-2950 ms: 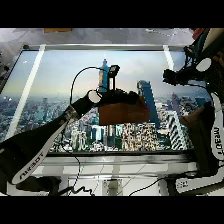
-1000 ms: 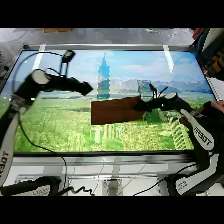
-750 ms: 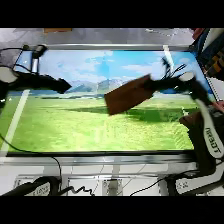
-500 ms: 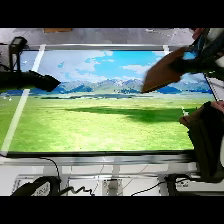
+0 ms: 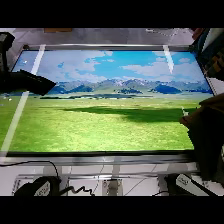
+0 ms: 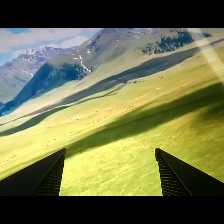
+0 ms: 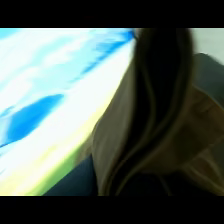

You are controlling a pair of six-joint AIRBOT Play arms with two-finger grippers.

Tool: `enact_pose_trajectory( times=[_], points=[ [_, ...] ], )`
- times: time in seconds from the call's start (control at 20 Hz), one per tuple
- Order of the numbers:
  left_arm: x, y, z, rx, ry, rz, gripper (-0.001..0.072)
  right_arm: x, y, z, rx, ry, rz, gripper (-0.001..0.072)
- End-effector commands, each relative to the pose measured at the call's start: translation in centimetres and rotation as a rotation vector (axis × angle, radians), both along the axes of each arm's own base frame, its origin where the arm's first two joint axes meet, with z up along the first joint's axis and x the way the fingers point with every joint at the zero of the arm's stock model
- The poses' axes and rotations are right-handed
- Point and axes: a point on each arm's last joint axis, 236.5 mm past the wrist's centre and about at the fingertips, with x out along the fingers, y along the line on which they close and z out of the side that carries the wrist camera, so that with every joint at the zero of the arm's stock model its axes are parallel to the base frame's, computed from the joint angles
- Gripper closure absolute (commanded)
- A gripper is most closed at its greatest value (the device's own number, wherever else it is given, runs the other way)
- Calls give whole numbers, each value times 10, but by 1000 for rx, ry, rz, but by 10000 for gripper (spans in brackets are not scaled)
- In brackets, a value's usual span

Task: Fold the clothes and pants, and hang the long-sleeved shirts on hangers.

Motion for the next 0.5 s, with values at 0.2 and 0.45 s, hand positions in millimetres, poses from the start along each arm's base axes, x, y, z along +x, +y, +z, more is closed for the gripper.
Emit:
enact_pose_trajectory(
  times=[0.2,0.45],
  points=[
    [-7,-2,-3,3,25,-16,111,-170,-54,-8,-7,275,-494,702],
    [-7,-2,-3,3,25,-16,110,-174,-67,-2,-30,219,-534,554]
  ],
)
